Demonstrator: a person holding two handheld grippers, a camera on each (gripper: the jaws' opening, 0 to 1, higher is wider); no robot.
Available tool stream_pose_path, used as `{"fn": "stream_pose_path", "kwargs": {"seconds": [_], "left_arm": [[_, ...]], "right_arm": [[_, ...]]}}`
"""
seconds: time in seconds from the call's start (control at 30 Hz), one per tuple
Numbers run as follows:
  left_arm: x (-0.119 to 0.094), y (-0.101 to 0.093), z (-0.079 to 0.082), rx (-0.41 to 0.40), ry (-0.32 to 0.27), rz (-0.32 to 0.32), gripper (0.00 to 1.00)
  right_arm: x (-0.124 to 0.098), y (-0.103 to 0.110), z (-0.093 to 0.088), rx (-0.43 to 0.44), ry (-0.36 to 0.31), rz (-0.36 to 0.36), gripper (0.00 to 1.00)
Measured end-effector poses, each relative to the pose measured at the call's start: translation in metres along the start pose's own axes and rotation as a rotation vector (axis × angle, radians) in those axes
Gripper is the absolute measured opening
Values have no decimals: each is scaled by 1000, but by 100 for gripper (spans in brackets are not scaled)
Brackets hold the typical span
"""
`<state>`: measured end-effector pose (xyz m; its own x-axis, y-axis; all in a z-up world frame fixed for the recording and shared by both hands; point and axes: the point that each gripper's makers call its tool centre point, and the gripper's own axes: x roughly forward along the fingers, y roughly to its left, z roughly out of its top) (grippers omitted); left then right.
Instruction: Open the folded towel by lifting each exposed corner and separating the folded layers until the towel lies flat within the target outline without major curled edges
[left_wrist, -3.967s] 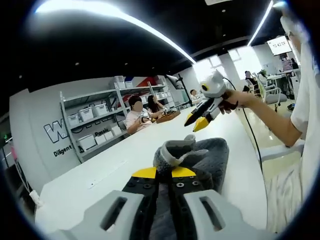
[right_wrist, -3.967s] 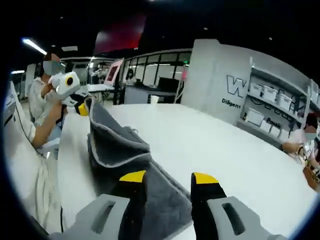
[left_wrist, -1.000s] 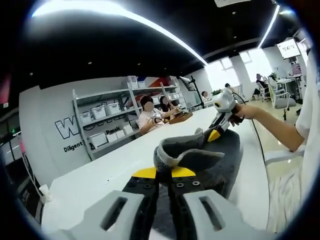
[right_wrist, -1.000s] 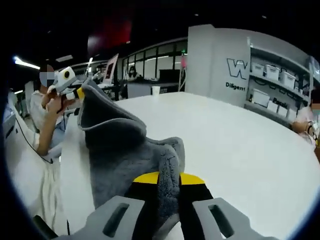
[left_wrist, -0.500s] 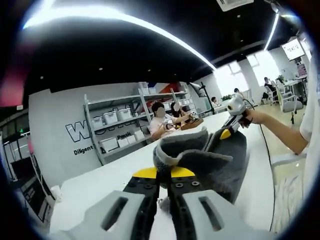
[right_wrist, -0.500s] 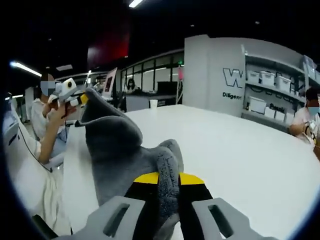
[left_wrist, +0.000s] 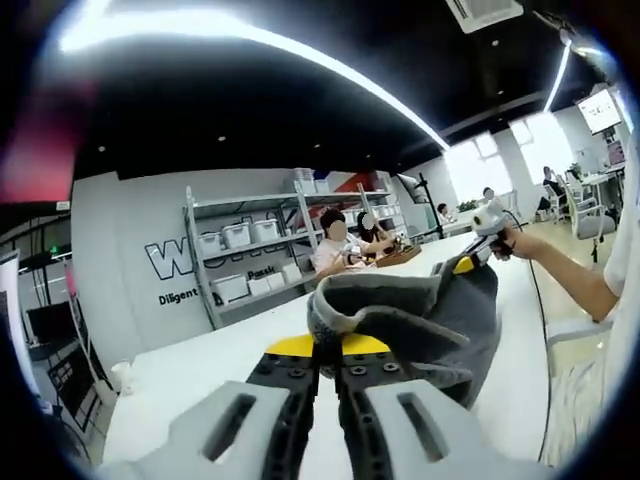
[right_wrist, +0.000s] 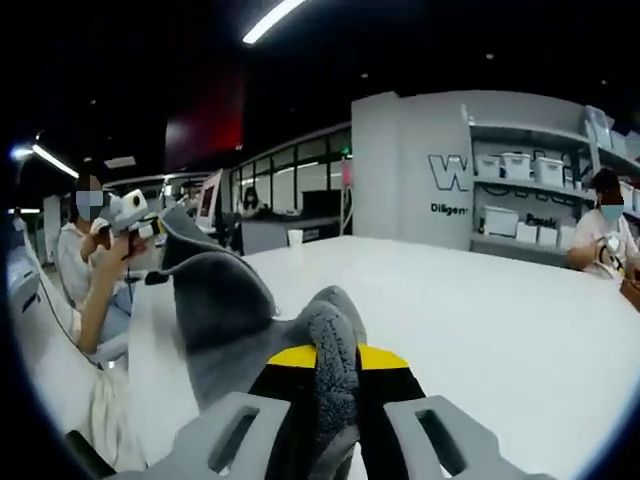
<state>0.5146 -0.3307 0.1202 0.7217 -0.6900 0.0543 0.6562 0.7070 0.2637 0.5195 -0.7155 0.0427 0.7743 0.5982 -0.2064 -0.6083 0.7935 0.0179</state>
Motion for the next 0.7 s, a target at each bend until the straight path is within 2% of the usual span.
{"fn": "stream_pose_path", "kwargs": {"seconds": [0.2, 0.37, 0.7], "left_arm": [[-5, 7, 1, 0, -3, 19, 5], [-13, 17, 2, 2, -3, 51, 5], [-27, 31, 5, -6, -17, 90, 5]], "right_arm": [[-10, -10, 8, 28, -50, -34, 6], [-16, -16, 10, 35, -60, -58, 6], [-21, -19, 18, 56, -110, -60, 6]]}}
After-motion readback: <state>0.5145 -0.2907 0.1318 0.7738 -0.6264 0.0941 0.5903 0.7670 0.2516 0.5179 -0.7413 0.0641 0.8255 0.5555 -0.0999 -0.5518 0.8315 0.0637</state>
